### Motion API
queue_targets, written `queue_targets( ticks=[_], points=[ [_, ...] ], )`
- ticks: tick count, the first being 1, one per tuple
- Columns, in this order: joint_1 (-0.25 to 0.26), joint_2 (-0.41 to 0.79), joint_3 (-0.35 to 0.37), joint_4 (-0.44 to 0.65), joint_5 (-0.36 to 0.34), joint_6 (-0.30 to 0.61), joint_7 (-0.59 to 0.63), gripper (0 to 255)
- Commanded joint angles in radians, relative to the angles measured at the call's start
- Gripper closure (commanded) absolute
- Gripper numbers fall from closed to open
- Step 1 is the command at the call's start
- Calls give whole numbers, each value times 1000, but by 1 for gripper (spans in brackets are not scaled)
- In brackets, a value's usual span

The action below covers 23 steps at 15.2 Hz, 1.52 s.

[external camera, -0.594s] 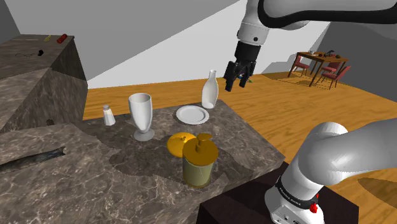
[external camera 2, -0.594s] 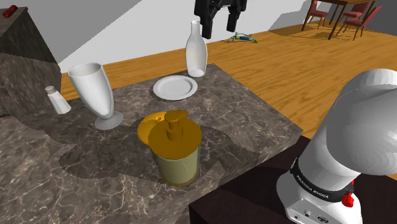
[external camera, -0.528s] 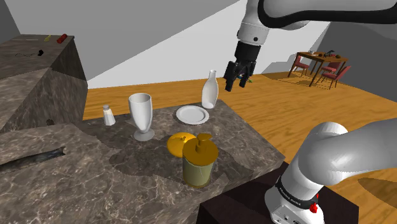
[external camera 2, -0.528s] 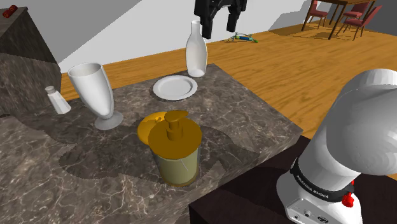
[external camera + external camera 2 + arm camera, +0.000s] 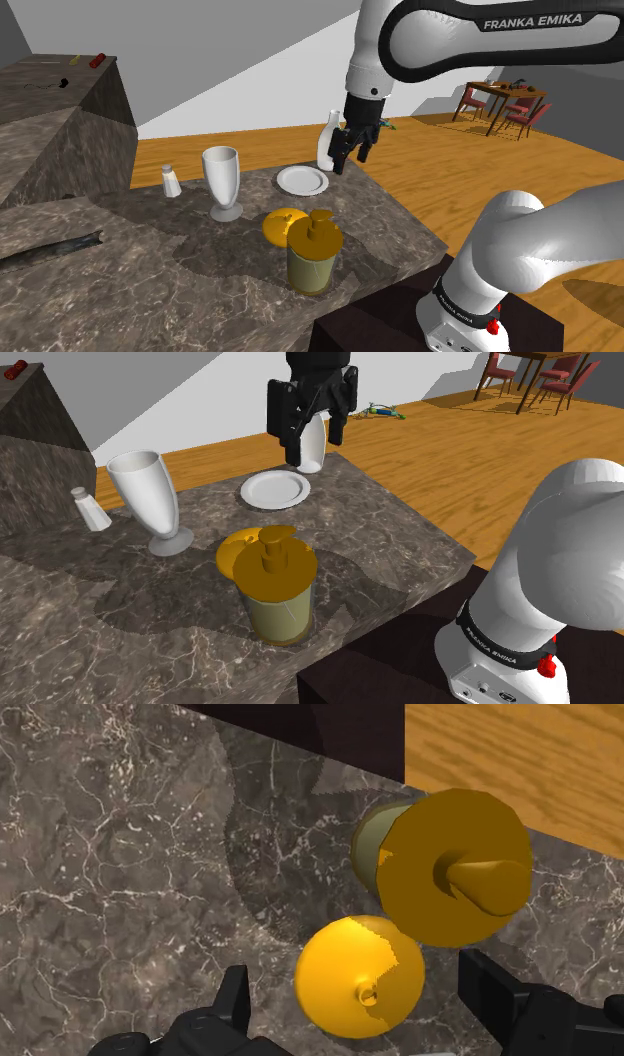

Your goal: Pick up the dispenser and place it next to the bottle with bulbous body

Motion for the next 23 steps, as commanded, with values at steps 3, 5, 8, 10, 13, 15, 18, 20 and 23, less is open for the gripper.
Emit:
queue_targets(
  ticks=[3,5,8,10,13,15,18,20,23],
  points=[
    [44,37,92,-26,41,45,73,0],
    [63,66,138,-33,59,71,108,0],
    [90,118,206,-35,82,111,162,0],
    [92,123,211,-46,85,126,164,0],
    [94,131,219,-81,91,169,163,0],
    [95,138,225,-103,95,199,163,0],
    [96,145,230,-120,98,222,162,0],
    [96,145,230,-120,98,222,162,0],
    [96,145,230,-120,98,222,162,0]
  ],
)
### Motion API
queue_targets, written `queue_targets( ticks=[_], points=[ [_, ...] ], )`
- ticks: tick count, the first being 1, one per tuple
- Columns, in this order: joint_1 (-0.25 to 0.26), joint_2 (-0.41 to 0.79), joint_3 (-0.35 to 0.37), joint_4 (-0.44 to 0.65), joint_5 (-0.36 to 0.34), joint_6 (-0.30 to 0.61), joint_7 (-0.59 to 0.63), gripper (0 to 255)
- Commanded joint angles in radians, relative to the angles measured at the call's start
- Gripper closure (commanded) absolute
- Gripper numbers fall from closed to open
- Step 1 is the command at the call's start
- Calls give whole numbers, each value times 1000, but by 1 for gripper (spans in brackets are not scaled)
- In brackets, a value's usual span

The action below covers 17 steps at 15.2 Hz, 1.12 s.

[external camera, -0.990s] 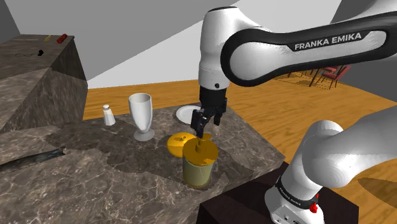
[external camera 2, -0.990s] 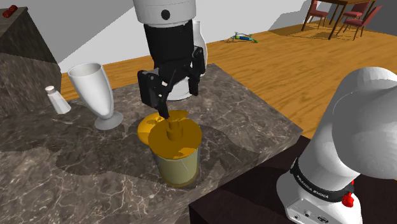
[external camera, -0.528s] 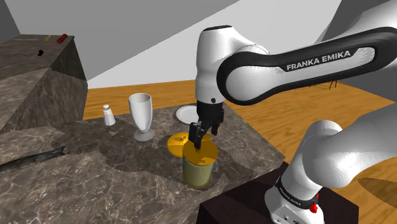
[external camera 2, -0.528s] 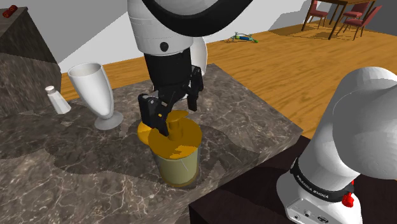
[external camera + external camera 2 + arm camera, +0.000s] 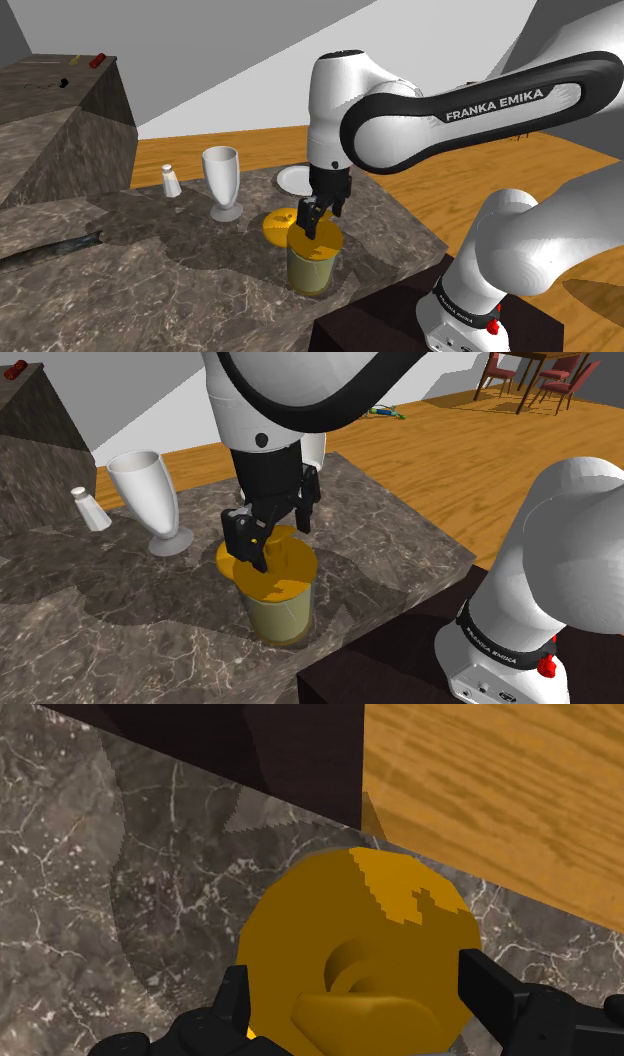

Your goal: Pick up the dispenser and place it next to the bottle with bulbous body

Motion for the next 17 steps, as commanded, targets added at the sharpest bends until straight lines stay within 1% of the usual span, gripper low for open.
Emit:
queue_targets(
  ticks=[1,2,11,17],
  points=[
    [0,0,0,0,0,0,0,0],
    [0,0,0,0,0,0,0,255],
    [0,0,0,0,0,0,0,255],
    [-2,-28,-18,62,-11,-89,1,255]
  ],
)
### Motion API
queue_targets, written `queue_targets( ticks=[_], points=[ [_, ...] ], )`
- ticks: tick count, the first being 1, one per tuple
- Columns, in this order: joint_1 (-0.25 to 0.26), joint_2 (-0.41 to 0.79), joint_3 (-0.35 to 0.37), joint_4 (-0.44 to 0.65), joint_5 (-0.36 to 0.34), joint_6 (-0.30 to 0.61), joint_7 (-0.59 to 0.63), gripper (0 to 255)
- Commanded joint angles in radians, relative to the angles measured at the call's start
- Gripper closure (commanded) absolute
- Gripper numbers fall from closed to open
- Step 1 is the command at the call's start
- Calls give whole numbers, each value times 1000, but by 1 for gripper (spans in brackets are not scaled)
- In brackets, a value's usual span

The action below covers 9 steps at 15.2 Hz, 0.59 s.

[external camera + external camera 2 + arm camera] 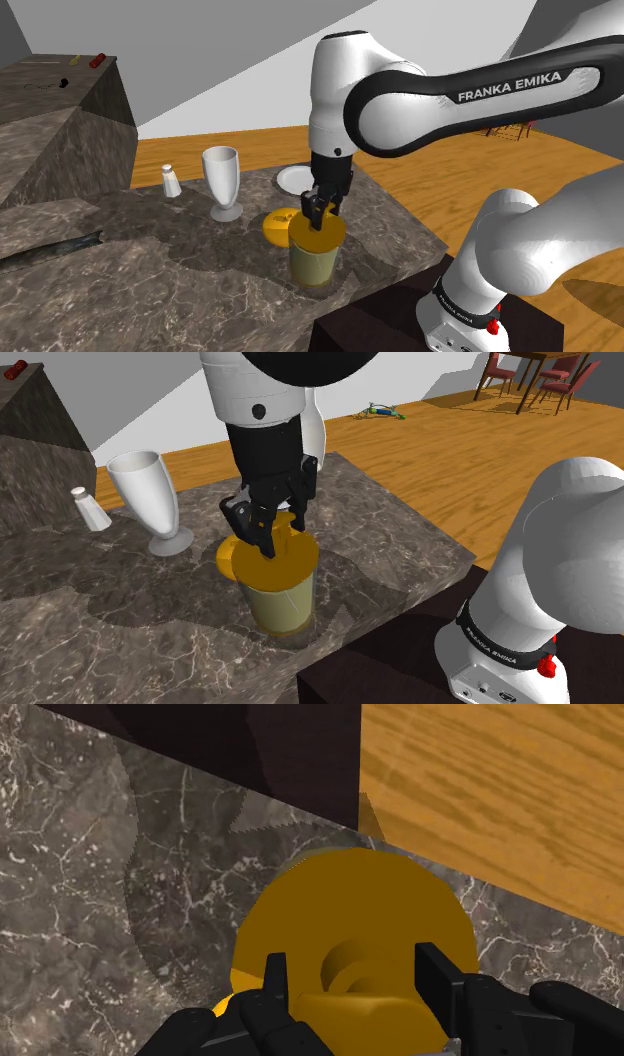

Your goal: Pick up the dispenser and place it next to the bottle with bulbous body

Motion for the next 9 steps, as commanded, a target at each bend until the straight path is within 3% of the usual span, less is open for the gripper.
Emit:
queue_targets(
  ticks=[1,9],
  points=[
    [-1,-7,-5,27,-4,-33,2,255],
    [-6,-25,-26,121,-19,-145,4,255]
  ],
)
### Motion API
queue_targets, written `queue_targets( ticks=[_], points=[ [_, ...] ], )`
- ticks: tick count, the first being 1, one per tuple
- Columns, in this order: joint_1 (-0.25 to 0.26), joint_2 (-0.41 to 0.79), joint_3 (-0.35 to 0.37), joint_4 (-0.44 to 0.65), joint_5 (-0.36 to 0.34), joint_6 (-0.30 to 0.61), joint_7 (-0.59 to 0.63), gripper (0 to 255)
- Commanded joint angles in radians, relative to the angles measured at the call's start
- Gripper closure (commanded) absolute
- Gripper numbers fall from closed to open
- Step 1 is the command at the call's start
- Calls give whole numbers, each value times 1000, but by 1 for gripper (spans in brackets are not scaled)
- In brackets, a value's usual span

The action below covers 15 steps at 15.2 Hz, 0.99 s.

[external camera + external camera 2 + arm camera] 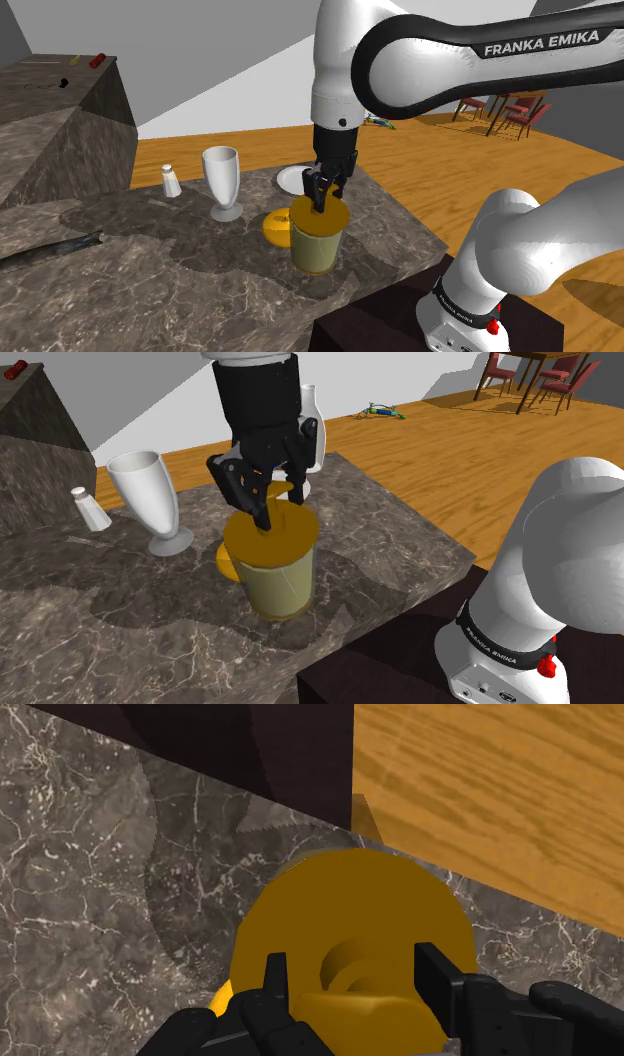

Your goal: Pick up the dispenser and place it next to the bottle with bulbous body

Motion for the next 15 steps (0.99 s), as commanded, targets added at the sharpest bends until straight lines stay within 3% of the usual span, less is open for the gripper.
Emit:
queue_targets(
  ticks=[1,15],
  points=[
    [-2,-2,-6,23,-4,-25,-1,255],
    [-13,9,-33,217,-28,-209,8,255]
  ],
)
